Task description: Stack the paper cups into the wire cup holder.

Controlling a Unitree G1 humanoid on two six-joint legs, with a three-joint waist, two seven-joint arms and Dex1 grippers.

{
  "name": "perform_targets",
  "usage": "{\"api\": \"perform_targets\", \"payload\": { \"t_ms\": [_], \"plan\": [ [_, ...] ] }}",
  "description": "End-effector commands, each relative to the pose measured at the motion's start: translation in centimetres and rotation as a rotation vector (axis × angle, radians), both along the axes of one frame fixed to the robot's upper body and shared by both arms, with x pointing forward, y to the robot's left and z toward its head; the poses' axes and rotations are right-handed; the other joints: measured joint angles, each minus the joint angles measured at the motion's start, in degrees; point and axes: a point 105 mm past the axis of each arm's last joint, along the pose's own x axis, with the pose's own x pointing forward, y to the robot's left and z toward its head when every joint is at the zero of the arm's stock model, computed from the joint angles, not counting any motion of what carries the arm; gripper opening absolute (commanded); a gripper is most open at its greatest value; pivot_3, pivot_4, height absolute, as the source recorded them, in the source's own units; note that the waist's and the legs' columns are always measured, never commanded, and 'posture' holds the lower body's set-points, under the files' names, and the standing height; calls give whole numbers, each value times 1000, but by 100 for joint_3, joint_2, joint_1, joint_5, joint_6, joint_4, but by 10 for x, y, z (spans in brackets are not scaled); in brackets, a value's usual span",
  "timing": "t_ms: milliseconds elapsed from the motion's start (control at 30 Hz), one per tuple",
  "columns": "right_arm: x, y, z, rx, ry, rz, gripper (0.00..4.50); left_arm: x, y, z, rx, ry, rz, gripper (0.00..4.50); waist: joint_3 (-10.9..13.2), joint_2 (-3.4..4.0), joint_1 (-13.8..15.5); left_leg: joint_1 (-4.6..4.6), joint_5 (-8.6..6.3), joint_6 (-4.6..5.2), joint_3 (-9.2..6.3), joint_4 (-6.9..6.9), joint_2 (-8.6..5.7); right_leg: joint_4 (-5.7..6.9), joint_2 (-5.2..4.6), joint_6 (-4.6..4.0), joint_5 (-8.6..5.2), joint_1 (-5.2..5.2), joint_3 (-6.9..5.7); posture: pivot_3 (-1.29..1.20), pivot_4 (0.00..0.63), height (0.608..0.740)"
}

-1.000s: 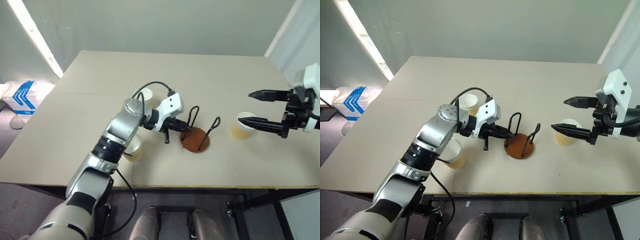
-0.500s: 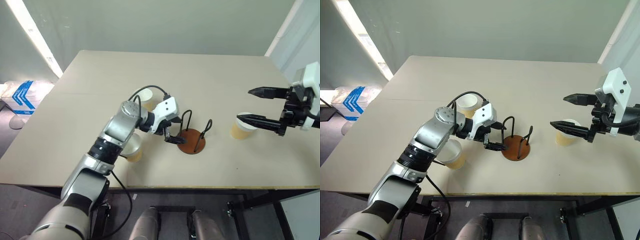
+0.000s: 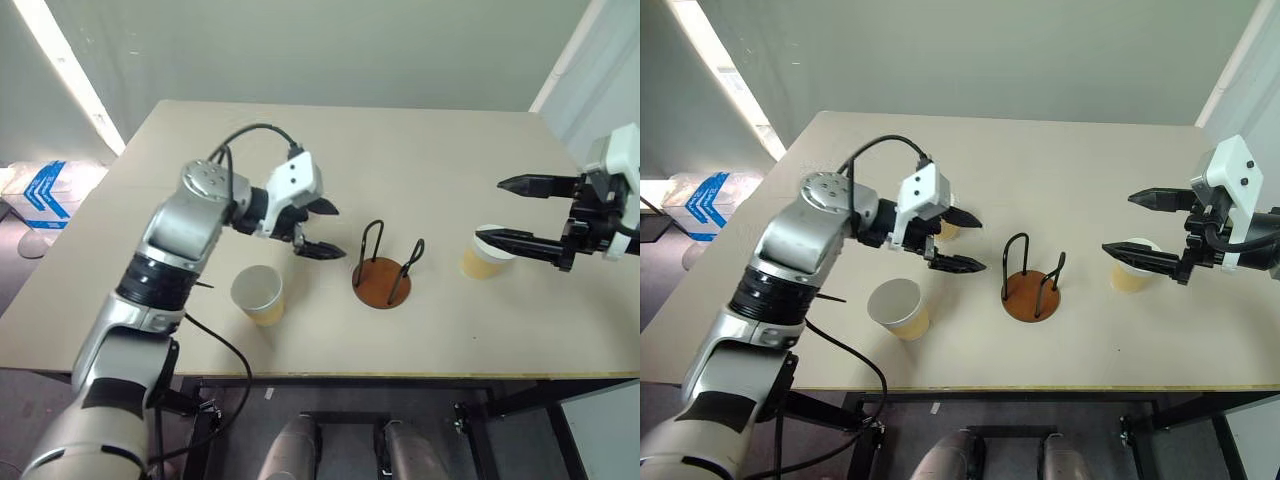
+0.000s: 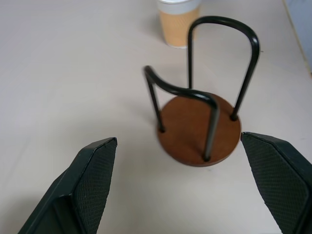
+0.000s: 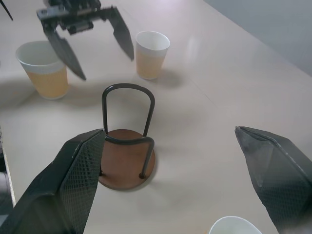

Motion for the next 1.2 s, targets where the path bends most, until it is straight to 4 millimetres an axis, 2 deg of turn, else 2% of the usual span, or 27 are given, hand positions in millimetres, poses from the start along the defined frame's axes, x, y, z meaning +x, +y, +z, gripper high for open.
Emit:
{"api": "perform_targets", "payload": {
  "t_ms": [33, 200, 267, 533, 767, 967, 1200],
  "plan": [
    [-4, 0, 9, -22, -35, 9, 4500, -8, 12, 28, -25, -98, -15, 4459, 0, 0, -10, -1, -1, 0, 0, -1, 0, 1, 0, -2, -1, -2, 0, 0, 150, 740],
    [-5, 0, 10, -29, -28, 18, 4500, -37, 27, 44, -60, -75, -96, 4459, 0, 1, -23, -6, -8, -5, -1, -9, 0, 2, 2, -9, -12, -16, 0, 0, 150, 740],
    [-5, 1, 11, -32, -24, 26, 4500, -49, 35, 44, -23, -65, -120, 4459, 0, 1, -21, -9, -12, -5, -1, -9, 1, 2, 2, -12, -17, -19, 0, 0, 150, 740],
    [-4, 0, 13, -49, -15, 40, 4500, -68, 62, 40, 136, -90, -117, 4459, 0, 3, -51, -9, -20, -8, -7, -10, 1, 6, 2, -28, -26, -26, 0, 0, 150, 740],
    [-5, 5, 16, -58, -10, 81, 4500, -100, 78, 20, 328, -52, -192, 4459, -1, 7, -104, -10, -32, -20, -10, -17, 3, 11, 6, -44, -35, -38, 4, 0, 150, 740],
    [-5, 9, 16, -53, 4, 106, 4500, -106, 90, 7, 446, -58, -169, 4459, -2, 9, -126, -13, -37, -30, -16, -24, 5, 16, 7, -58, -43, -50, 3, 0, 150, 740],
    [-5, 13, 17, -53, 27, 142, 4500, -117, 91, -4, 492, -27, -191, 4459, -2, 9, -129, -21, -42, -37, -17, -28, 6, 25, 7, -69, -49, -66, 3, 0, 150, 740]
  ]
}}
